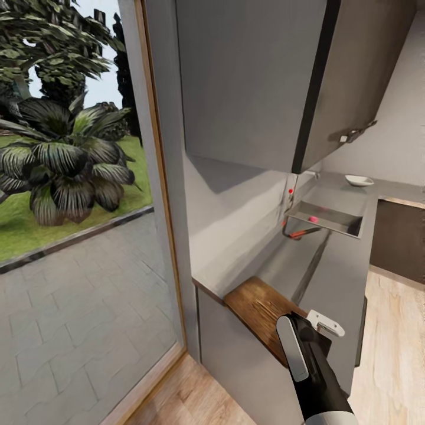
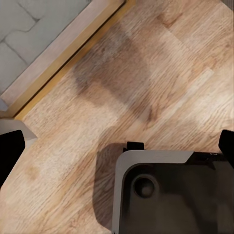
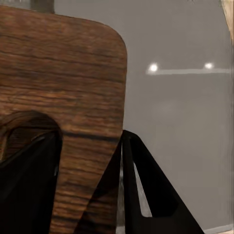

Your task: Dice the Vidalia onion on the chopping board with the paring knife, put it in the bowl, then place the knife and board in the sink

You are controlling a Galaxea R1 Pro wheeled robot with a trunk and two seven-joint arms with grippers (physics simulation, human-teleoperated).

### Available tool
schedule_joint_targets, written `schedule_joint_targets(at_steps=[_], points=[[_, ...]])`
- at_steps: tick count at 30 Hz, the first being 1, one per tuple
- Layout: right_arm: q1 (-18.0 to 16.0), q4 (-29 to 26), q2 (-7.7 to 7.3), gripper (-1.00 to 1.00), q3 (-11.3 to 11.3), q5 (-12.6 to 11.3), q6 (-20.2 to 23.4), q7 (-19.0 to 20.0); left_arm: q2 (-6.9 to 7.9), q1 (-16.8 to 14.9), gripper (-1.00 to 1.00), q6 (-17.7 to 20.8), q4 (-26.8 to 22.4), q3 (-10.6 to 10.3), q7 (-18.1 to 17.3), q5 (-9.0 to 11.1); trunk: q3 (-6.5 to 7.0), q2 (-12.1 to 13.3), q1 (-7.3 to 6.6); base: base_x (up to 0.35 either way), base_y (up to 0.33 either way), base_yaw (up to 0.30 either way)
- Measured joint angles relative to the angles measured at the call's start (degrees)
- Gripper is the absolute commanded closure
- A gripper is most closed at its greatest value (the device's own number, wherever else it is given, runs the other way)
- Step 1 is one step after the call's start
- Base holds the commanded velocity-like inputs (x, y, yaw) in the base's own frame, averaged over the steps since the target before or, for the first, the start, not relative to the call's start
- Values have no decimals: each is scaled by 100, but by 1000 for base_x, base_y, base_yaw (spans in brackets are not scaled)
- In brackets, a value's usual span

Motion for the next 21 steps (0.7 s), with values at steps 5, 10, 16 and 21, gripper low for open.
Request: schedule_joint_targets(at_steps=[5,10,16,21], points=[[0,-2,0,100,0,-9,0,0,0,0,-100,0,0,3,0,0,43,0,0,0,0,-81],[0,-2,0,100,0,-13,4,0,0,0,-100,0,0,2,0,0,85,0,0,0,0,-81],[0,-2,0,100,7,-14,4,0,0,0,-100,0,0,-2,0,0,137,0,0,0,0,-78],[0,-11,0,100,17,-12,4,2,0,0,-100,-1,-2,-2,0,0,181,0,0,0,0,-27]])
